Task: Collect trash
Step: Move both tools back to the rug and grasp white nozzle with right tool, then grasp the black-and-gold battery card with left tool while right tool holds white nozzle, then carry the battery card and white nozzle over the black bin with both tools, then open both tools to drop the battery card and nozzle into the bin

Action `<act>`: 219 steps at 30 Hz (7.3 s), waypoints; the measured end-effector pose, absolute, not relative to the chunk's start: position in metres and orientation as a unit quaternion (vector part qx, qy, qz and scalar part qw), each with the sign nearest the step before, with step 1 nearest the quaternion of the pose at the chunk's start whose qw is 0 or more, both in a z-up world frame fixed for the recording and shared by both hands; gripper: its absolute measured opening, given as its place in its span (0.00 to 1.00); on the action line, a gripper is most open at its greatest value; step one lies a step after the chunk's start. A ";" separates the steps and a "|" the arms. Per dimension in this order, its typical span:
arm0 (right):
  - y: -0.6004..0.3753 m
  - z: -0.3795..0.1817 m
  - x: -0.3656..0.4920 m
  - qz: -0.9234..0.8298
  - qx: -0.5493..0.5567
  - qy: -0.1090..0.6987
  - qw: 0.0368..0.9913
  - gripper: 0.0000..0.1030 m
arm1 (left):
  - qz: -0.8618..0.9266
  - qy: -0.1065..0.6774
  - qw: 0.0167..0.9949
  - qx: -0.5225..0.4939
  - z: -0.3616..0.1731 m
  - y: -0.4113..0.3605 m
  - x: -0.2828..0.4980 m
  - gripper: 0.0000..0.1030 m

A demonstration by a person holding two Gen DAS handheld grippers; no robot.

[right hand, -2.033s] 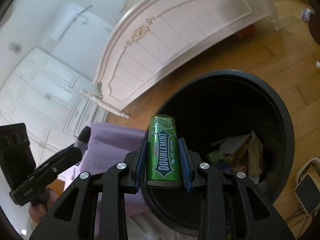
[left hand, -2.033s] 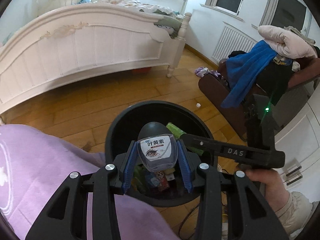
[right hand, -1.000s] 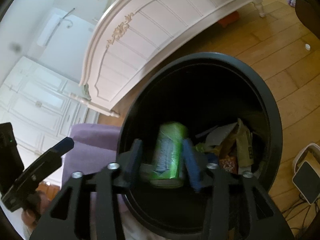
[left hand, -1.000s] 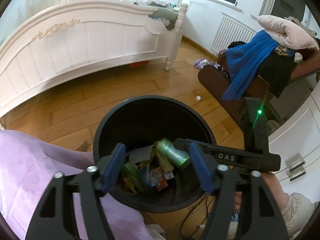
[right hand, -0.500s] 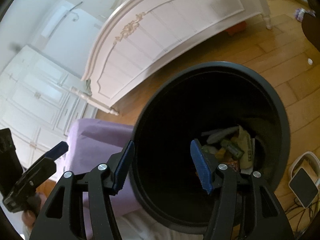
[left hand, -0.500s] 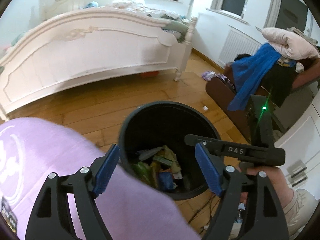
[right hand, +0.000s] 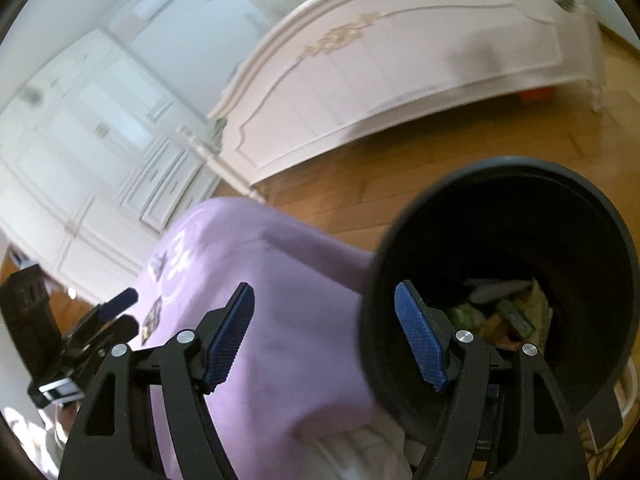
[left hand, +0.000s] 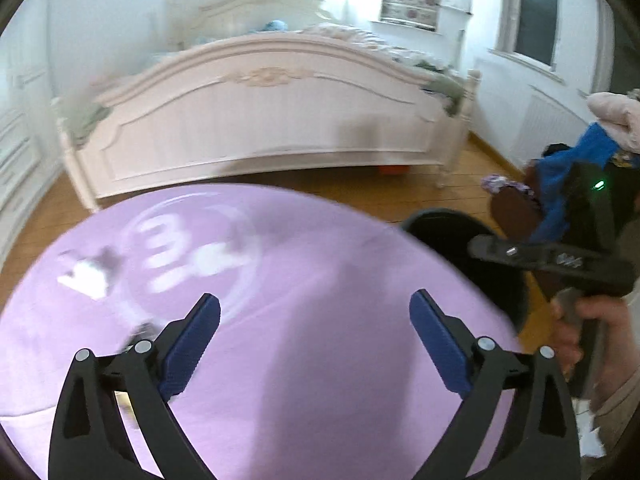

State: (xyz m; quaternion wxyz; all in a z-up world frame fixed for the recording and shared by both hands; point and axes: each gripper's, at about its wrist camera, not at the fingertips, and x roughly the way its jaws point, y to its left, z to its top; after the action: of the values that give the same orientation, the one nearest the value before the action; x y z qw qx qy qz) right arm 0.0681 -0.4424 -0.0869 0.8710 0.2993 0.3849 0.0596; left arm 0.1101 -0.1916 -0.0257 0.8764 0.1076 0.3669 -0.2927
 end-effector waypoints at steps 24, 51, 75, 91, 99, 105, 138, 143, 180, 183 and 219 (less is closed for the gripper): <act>-0.239 -0.032 0.185 0.222 0.049 0.420 0.879 0.71 | -0.291 0.408 0.849 0.166 -0.063 -0.093 0.146 0.68; -0.142 -0.049 0.276 0.273 -0.064 0.440 0.853 0.27 | -0.297 0.403 0.847 0.177 -0.066 -0.094 0.137 0.74; -0.312 -0.033 0.130 0.226 0.152 0.384 0.882 0.27 | -0.275 0.401 0.854 0.184 -0.063 -0.115 0.120 0.85; -0.349 -0.049 0.089 0.223 0.187 0.376 0.880 0.27 | -0.280 0.407 0.854 0.165 -0.068 -0.131 0.119 0.33; -0.366 -0.056 0.079 0.226 0.196 0.378 0.876 0.27 | -0.223 0.391 0.874 0.183 -0.061 -0.107 0.104 0.81; -0.367 -0.059 0.081 0.230 0.200 0.380 0.873 0.27 | -0.245 0.421 0.861 0.147 -0.067 -0.092 0.112 0.69; -0.392 -0.071 0.070 0.211 0.229 0.377 0.872 0.27 | -0.292 0.406 0.849 0.170 -0.071 -0.137 0.109 0.59; -0.398 -0.074 0.070 0.208 0.235 0.374 0.873 0.27 | -0.295 0.404 0.851 0.159 -0.069 -0.137 0.102 0.59; -0.584 -0.112 -0.004 0.011 0.361 0.323 0.875 0.28 | -0.515 0.313 0.776 0.188 -0.035 -0.394 0.061 0.59; -0.593 -0.121 -0.008 0.005 0.367 0.327 0.871 0.28 | -0.519 0.317 0.770 0.194 -0.041 -0.405 0.062 0.59; -0.611 -0.171 0.004 -0.032 0.401 0.360 0.842 0.45 | -0.508 0.343 0.758 0.222 -0.062 -0.435 0.074 0.75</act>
State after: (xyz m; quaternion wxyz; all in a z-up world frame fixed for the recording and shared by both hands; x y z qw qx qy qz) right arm 0.0037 -0.6109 -0.1710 0.8419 0.4007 0.3599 -0.0324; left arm 0.0741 -0.4347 -0.0619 0.7582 0.2220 0.3427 -0.5084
